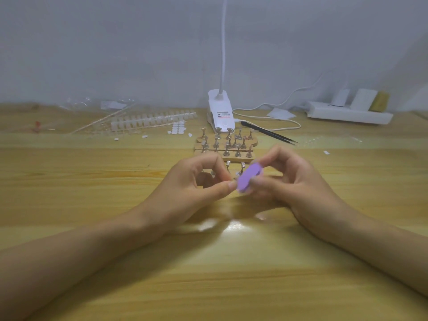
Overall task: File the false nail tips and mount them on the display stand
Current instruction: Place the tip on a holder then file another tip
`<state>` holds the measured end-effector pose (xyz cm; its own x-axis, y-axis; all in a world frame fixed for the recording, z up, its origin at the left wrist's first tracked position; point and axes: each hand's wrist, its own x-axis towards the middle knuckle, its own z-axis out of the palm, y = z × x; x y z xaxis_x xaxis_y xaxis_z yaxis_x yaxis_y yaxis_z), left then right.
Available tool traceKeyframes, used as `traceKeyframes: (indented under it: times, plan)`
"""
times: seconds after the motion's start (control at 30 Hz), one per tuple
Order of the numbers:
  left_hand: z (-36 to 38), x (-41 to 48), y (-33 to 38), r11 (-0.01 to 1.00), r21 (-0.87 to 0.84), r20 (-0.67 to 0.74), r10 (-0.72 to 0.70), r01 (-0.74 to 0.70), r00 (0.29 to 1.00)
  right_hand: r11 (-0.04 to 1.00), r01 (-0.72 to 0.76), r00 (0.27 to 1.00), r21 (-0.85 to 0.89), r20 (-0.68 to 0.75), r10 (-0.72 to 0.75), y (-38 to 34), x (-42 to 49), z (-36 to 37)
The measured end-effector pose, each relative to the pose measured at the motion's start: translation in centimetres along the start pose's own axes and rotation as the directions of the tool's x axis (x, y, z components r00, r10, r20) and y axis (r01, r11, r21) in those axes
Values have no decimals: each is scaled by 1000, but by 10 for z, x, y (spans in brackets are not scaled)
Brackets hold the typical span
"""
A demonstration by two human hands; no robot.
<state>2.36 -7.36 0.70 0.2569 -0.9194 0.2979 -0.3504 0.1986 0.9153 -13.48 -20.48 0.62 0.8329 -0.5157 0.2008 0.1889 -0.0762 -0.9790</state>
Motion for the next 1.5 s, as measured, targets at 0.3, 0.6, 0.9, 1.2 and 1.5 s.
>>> traceKeyframes:
  times: [0.3, 0.6, 0.9, 1.2, 1.5]
  plan:
    - [0, 0, -1, 1000, 10, 3, -14, 14, 1000, 999, 6, 999, -37, 40, -5, 2, 0, 1]
    - [0, 0, 0, 999, 26, -5, -25, 25, 1000, 995, 78, 997, 59, -34, -76, 1, 1, 0]
    - [0, 0, -2, 999, 24, 5, -23, 23, 1000, 992, 91, 996, 87, -10, -91, 0, 0, 0]
    - [-1, 1, -2, 1000, 2, 4, -3, 3, 1000, 997, 31, 998, -71, 63, -26, 1, -2, 2]
    - [-1, 1, -5, 999, 8, 1, 42, -42, 999, 998, 44, 997, -38, 60, -42, 1, -4, 4]
